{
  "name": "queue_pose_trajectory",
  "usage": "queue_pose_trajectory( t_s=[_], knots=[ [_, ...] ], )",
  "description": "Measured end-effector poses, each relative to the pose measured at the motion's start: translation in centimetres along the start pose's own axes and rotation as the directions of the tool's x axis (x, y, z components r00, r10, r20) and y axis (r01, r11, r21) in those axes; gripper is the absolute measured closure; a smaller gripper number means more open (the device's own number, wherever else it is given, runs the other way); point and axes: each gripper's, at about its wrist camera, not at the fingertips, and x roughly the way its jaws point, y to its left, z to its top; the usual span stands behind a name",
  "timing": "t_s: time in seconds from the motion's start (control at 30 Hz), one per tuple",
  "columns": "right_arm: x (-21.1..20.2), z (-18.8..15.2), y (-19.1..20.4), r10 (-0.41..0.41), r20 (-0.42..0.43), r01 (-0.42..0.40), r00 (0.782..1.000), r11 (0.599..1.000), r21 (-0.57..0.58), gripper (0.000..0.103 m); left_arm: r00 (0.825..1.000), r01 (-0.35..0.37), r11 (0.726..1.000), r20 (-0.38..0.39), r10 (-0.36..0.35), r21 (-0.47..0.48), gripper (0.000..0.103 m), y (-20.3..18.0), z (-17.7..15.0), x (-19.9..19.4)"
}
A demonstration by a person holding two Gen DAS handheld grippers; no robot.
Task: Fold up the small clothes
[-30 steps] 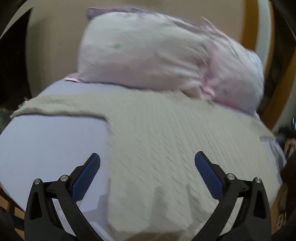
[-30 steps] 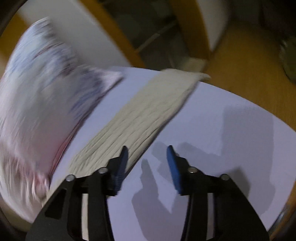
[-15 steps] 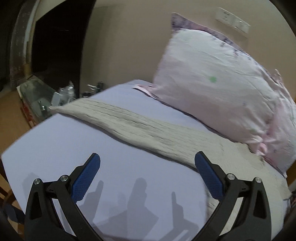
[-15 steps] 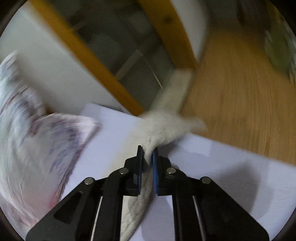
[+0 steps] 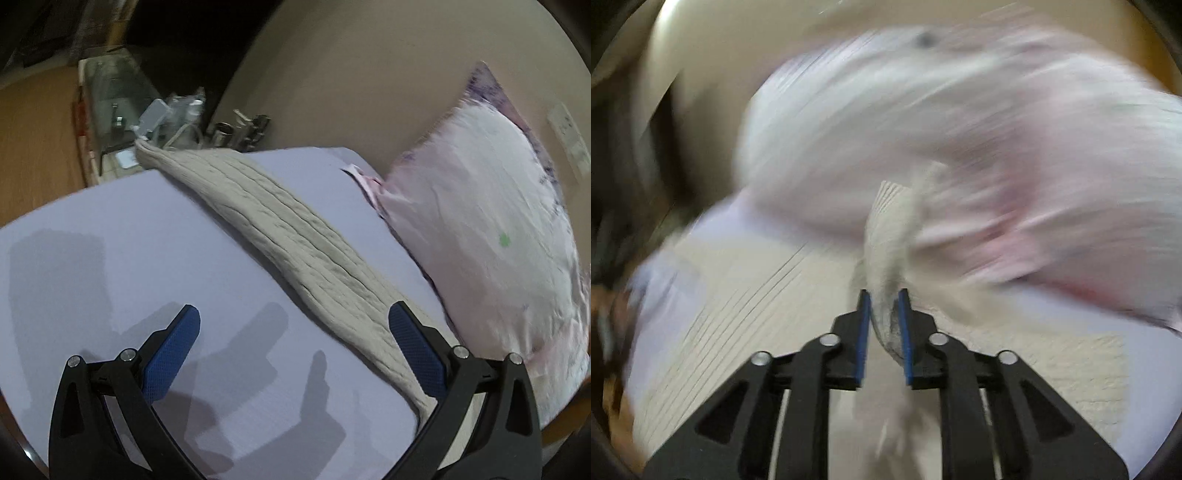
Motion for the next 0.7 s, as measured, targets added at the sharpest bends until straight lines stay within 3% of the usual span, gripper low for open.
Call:
queue_pose_trajectory(
  t_s=[0.07, 0.13, 0.2, 0.3, 0.37, 0.47, 0.5, 0.53, 0.57, 0.63, 0.7],
  knots=[
    [1.8, -1.4, 3.7, 0.054, -0.101, -0.061, 0.993, 0.996, -0.067, 0.054, 1.000, -0.006, 1.000, -0.011, 0.006, -0.014, 0.001, -0.1, 0.6, 0.4],
    [0.7, -2.1, 5.1, 0.060, -0.075, -0.067, 0.995, 0.993, -0.093, 0.038, 0.999, -0.006, 0.999, -0.036, 0.004, -0.036, 0.001, -0.1, 1.2, 1.2],
    [-1.6, -2.0, 3.6, 0.042, 0.005, -0.042, 0.999, 0.998, -0.052, 0.020, 0.998, -0.014, 0.998, -0.056, 0.010, -0.066, 0.001, 0.1, 1.9, 2.2],
    [-4.3, -1.5, 0.0, 0.006, 0.084, -0.011, 0.996, 0.998, 0.056, 0.015, 0.999, -0.033, 0.995, -0.042, 0.029, -0.099, 0.003, 0.2, 3.2, 3.2],
    [-5.4, -2.0, -2.4, -0.016, 0.101, 0.003, 0.995, 0.992, 0.130, 0.014, 0.999, -0.039, 0.988, -0.014, 0.037, -0.152, 0.009, 0.9, 4.5, 4.0],
    [-5.7, -2.6, -5.6, -0.040, 0.096, 0.016, 0.995, 0.973, 0.232, 0.014, 0.998, -0.049, 0.980, 0.017, 0.053, -0.193, 0.033, 1.7, 5.9, 5.0],
    [-6.1, -2.7, -6.6, -0.042, 0.095, 0.016, 0.995, 0.967, 0.253, 0.014, 0.998, -0.048, 0.978, 0.018, 0.053, -0.205, 0.050, 1.9, 6.4, 5.4],
    [-6.4, -3.2, -7.4, -0.044, 0.095, 0.016, 0.995, 0.961, 0.276, 0.014, 0.999, -0.053, 0.974, -0.004, 0.053, -0.222, 0.076, 2.4, 6.8, 5.9],
    [-6.7, -3.6, -8.1, -0.045, 0.099, 0.014, 0.994, 0.955, 0.297, 0.014, 0.998, -0.056, 0.970, -0.028, 0.051, -0.235, 0.086, 2.6, 7.1, 6.3],
    [-7.4, -3.9, -8.8, -0.054, 0.109, 0.017, 0.993, 0.949, 0.314, 0.014, 0.998, -0.057, 0.976, -0.020, 0.054, -0.211, 0.096, 1.5, 7.3, 5.9],
    [-8.1, -4.3, -9.7, -0.072, 0.126, 0.027, 0.989, 0.943, 0.333, 0.014, 0.997, -0.052, 0.998, 0.053, 0.054, -0.047, 0.096, -2.6, 7.0, 3.9]
  ],
)
